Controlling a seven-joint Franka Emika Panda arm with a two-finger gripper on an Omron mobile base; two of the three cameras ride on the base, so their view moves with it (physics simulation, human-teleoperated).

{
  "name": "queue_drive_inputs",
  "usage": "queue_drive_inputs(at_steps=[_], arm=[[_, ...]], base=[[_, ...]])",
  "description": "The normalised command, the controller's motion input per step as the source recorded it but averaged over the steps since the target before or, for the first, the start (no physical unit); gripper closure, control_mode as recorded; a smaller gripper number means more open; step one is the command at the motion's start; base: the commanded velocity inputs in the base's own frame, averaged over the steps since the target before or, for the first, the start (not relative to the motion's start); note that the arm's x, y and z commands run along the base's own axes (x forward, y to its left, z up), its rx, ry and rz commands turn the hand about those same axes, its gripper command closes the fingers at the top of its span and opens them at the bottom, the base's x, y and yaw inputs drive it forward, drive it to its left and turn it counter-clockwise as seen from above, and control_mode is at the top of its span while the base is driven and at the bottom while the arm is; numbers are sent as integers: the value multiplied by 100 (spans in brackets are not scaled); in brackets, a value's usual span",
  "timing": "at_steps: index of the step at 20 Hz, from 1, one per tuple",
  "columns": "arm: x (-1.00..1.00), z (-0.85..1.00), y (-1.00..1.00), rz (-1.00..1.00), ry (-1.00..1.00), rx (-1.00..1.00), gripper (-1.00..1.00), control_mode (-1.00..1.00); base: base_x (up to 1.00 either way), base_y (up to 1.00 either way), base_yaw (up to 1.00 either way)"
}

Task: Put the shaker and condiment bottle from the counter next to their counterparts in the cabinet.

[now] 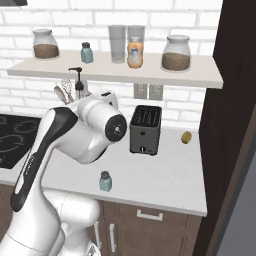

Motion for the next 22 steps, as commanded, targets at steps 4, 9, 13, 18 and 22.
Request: queue_drive_inputs(at_steps=[4, 9, 13, 18, 22], arm=[[-29, 75, -19, -4, 4, 0, 100, -100], [-24, 75, -18, -3, 5, 0, 100, -100], [-1, 54, -26, -1, 5, 0, 100, -100], [0, 48, -34, -1, 5, 0, 100, -100], [0, 56, -34, -4, 4, 0, 100, -100]], base=[[0, 0, 0], [0, 0, 0], [0, 0, 0], [0, 0, 0], [0, 0, 0]])
